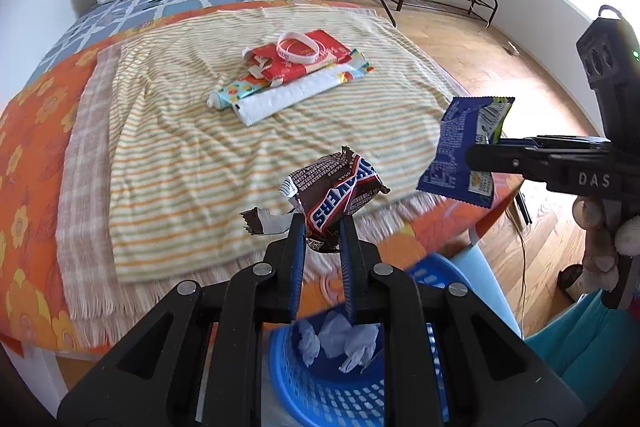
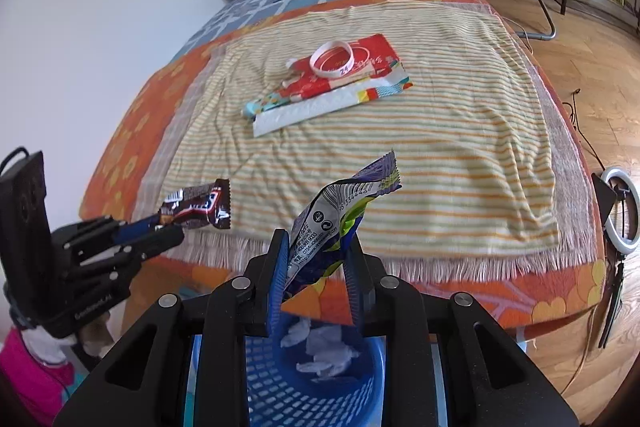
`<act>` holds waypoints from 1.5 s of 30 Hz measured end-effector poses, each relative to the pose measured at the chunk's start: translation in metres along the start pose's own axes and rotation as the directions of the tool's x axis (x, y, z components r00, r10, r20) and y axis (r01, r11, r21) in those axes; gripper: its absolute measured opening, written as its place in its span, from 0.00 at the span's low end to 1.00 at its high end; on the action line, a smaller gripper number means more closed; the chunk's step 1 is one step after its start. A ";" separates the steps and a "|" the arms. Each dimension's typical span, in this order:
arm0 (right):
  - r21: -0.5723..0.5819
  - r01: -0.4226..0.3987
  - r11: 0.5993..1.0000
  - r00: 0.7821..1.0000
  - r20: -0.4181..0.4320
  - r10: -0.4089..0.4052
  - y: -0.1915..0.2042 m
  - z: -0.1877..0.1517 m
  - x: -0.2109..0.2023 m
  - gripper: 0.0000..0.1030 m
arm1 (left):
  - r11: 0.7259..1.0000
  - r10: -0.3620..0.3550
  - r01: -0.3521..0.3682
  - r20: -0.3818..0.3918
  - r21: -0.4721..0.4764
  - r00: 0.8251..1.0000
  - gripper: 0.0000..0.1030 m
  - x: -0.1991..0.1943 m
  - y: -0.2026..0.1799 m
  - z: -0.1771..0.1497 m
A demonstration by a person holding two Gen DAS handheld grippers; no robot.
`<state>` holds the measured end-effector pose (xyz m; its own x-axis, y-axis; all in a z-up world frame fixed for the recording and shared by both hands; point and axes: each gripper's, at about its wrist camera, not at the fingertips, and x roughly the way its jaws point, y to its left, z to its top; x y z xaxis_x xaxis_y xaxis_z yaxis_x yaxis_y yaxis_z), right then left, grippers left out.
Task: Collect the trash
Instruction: 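Carry the Snickers wrapper and blue packet over the blue basket with both tools, then open both tools to drop the wrapper and packet into the basket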
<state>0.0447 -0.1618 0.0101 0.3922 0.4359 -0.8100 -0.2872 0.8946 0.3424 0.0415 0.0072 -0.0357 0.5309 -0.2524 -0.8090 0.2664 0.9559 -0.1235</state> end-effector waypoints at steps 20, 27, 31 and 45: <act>-0.128 -0.002 0.992 0.998 -0.068 -0.007 0.030 -0.085 -0.006 0.24 | 0.998 -0.040 0.042 -0.061 0.040 0.997 0.14 -0.012 -0.036 -0.069; -0.143 0.002 0.990 0.994 -0.107 -0.018 0.030 -0.106 -0.001 0.24 | 0.998 -0.042 0.047 -0.099 0.047 0.994 0.15 -0.005 -0.042 -0.085; -0.148 0.005 0.989 0.992 -0.123 -0.023 0.029 -0.112 0.002 0.25 | 0.998 -0.046 0.051 -0.114 0.043 0.992 0.15 -0.002 -0.043 -0.090; -0.168 0.011 0.986 0.989 -0.144 -0.035 0.031 -0.121 0.007 0.25 | 0.999 -0.036 0.040 -0.138 0.021 0.990 0.46 0.006 -0.041 -0.097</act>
<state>-0.0670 -0.1428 -0.0421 0.2724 0.3852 -0.8817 -0.4256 0.8701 0.2487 -0.0443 -0.0191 -0.0911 0.4044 -0.2638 -0.8757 0.3043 0.9418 -0.1431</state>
